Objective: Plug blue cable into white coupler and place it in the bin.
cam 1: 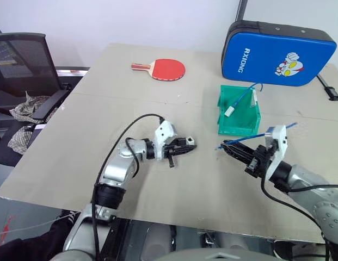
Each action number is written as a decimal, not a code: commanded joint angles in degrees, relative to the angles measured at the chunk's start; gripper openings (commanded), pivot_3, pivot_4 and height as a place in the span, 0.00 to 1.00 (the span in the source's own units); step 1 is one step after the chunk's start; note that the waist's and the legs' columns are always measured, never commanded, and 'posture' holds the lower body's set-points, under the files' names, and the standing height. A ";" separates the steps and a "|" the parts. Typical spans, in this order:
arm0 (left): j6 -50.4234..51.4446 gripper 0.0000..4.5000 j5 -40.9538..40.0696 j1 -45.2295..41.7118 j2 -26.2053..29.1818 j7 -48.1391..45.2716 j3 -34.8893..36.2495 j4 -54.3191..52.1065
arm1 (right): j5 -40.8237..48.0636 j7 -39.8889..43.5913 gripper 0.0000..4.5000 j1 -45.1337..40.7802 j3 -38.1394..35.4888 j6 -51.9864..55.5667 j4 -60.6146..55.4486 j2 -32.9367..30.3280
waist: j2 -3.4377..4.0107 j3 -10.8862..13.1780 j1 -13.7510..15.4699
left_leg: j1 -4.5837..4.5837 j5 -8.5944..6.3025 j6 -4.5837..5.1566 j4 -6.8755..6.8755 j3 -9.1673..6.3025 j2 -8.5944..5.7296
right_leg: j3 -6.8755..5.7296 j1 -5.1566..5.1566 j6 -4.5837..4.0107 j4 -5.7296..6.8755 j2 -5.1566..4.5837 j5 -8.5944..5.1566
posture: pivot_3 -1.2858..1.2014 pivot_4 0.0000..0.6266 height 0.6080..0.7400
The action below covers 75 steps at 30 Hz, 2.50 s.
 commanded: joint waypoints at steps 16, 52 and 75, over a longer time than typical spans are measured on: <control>-20.38 0.15 8.15 -11.79 -5.38 -13.86 -7.94 20.65 | -19.56 18.00 0.00 -11.08 11.82 -4.81 11.08 -4.77 | 0.00 0.00 0.00 | -0.77 -0.01 0.05 0.34 -0.10 -0.02 | -0.09 -0.57 0.01 0.06 0.20 0.01 | 0.52 0.24 0.92; -22.21 0.15 8.48 -11.47 -5.13 -15.33 -7.64 20.71 | -31.90 32.13 0.00 -17.32 17.74 -8.30 17.14 -6.75 | 0.01 -0.01 -0.09 | -0.71 -0.03 0.08 0.41 -0.08 -0.01 | -0.10 -0.55 0.00 0.15 0.23 0.02 | 0.52 0.24 0.92; -22.56 0.15 8.28 -10.21 -4.65 -15.24 -7.92 17.89 | -43.10 42.79 0.00 -22.47 30.73 -12.10 26.68 -7.00 | 0.07 -0.39 -0.33 | -0.56 -0.02 0.07 0.43 -0.05 0.06 | -0.06 -0.45 -0.15 0.19 0.34 0.09 | 0.52 0.24 0.92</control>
